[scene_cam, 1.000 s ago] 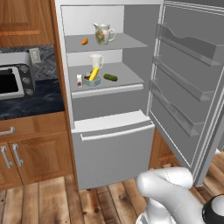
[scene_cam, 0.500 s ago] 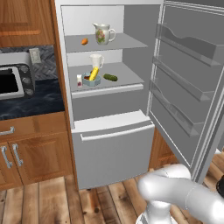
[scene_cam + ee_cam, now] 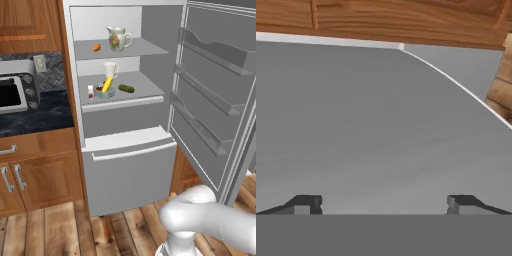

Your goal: Place the tupperware on the second highest shelf of the fridge. Make space for the tupperware among the existing items by rearranging them on the shelves if needed. Close the fridge door when finished.

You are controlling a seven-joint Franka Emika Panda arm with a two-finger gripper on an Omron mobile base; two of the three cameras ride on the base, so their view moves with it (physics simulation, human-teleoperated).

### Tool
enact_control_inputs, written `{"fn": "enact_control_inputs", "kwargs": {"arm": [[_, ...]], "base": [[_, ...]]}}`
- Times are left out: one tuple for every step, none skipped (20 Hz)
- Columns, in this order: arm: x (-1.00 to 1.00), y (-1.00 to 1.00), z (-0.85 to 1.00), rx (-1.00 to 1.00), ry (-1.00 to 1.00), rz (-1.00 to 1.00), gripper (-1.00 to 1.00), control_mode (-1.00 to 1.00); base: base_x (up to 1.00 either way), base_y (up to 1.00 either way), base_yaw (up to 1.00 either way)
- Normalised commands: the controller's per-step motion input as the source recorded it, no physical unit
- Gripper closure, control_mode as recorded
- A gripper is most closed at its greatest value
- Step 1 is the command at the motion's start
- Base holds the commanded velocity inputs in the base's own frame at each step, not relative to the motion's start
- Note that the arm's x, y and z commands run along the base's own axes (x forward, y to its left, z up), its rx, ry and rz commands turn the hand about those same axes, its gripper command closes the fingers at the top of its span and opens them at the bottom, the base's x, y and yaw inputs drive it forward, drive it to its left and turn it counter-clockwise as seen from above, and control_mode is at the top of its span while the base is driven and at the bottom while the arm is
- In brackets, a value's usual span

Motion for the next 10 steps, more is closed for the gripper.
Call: {"fn": "enact_control_inputs", "kwargs": {"arm": [[0.27,0.0,-0.44,0.13,0.01,0.0,-1.0,-1.0],[0.31,0.0,-0.44,0.14,0.01,0.0,-1.0,-1.0],[0.38,0.0,-0.41,0.17,0.02,0.0,-1.0,-1.0],[0.36,0.0,-0.36,0.17,0.01,0.0,-1.0,-1.0],[0.41,0.0,-0.33,0.18,0.03,0.0,-1.0,-1.0],[0.41,0.0,-0.3,0.17,0.02,0.0,-1.0,-1.0],[0.43,0.0,-0.29,0.17,0.04,0.0,-1.0,-1.0],[0.44,0.0,-0.24,0.17,0.05,0.0,-1.0,-1.0],[0.46,0.0,-0.2,0.17,0.06,0.0,-1.0,-1.0],[0.49,0.0,-0.17,0.17,0.06,0.0,-1.0,-1.0]], "base": [[0.0,0.0,0.0],[0.0,0.0,0.0],[0.0,0.0,0.0],[0.0,0.0,0.0],[0.0,0.0,0.0],[0.0,0.0,0.0],[0.0,0.0,0.0],[0.0,0.0,0.0],[0.0,0.0,0.0],[0.0,0.0,0.0]]}}
